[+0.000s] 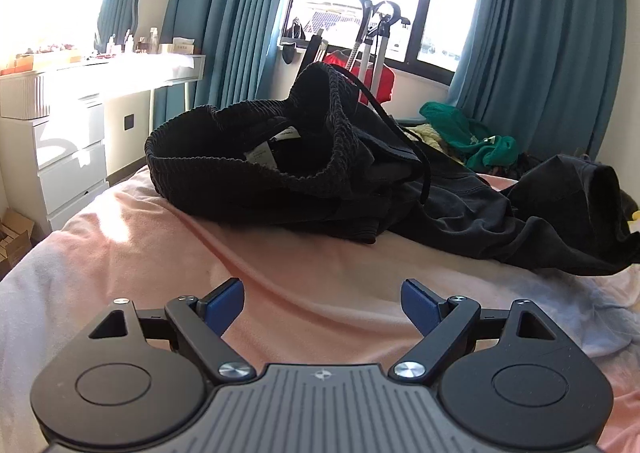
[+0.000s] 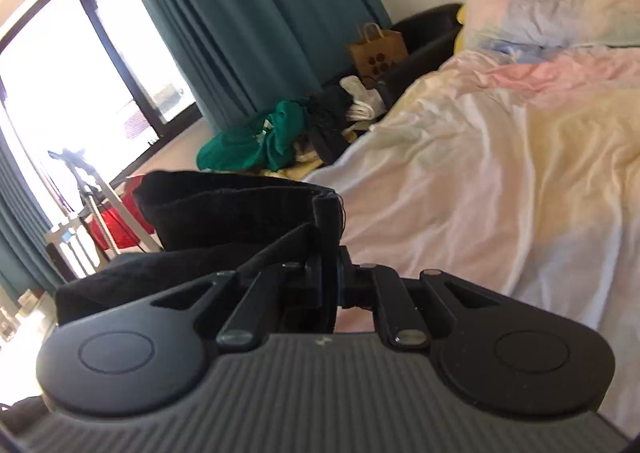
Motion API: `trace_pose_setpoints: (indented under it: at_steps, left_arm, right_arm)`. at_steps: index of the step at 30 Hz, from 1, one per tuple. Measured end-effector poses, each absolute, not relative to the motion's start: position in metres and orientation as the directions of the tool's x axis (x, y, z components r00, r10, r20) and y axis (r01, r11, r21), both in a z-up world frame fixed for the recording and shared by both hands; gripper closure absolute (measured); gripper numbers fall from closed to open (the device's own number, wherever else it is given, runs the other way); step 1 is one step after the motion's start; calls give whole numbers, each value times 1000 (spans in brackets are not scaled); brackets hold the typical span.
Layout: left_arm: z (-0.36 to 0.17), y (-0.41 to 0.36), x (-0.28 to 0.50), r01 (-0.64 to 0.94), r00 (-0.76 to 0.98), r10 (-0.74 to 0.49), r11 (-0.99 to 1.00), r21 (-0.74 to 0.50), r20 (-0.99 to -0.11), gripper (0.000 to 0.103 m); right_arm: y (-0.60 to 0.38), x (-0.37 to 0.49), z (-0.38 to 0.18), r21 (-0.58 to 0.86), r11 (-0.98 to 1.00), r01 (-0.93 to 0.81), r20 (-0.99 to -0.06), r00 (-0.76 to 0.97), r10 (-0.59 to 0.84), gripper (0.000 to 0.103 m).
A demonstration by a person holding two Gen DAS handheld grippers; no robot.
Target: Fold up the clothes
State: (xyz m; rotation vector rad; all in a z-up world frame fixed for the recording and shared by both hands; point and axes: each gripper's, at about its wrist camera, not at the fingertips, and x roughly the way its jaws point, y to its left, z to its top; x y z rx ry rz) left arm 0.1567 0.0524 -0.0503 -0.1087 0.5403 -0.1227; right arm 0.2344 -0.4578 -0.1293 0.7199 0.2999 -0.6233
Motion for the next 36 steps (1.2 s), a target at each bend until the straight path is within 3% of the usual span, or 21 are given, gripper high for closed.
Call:
trace_pose_setpoints:
  at_steps: [3, 8, 14, 17, 19, 27, 30, 33, 34, 36]
  left_arm:
    - [-52, 45, 155, 89, 850, -121, 992, -86, -513, 16]
    - [-52, 40, 151, 81, 868, -75, 997, -10, -492, 16]
    - [-54, 43, 150, 94, 854, -98, 995, -34, -510, 16]
    - [-53, 45, 142, 107, 853, -119, 993, -52, -508, 16]
    - [-53, 47, 136, 117, 853, -134, 991, -65, -504, 16]
    - [-47, 52, 112, 181, 857, -230, 972, -148, -461, 16]
    - [-41, 47, 105, 212, 855, -291, 951, -223, -430, 16]
    - [-40, 39, 104, 223, 847, -321, 938, -264, -423, 16]
    - [-40, 37, 106, 219, 843, -328, 933, -284, -426, 16]
    - [-38, 38, 116, 204, 829, -347, 918, -340, -439, 16]
  right_arm:
    - [-467, 214, -200, 600, 440, 669, -562, 743, -363, 94]
    - [-455, 201, -223, 600, 515, 612, -513, 788, -340, 91]
    - [-436, 188, -187, 479, 581, 658, -583, 733, -350, 87]
    - [-416, 167, -172, 519, 587, 621, -574, 762, -299, 77]
    - [-399, 154, -160, 551, 582, 598, -580, 776, -248, 77]
    - [-305, 106, -107, 479, 799, 364, -490, 866, -100, 74]
    - [-291, 99, -101, 473, 830, 295, -431, 899, -74, 56]
    - [-293, 101, -100, 496, 837, 230, -400, 917, -15, 29]
    - [-295, 101, -101, 515, 829, 220, -392, 920, -1, 15]
    - [-300, 103, -103, 549, 810, 207, -379, 925, 20, 9]
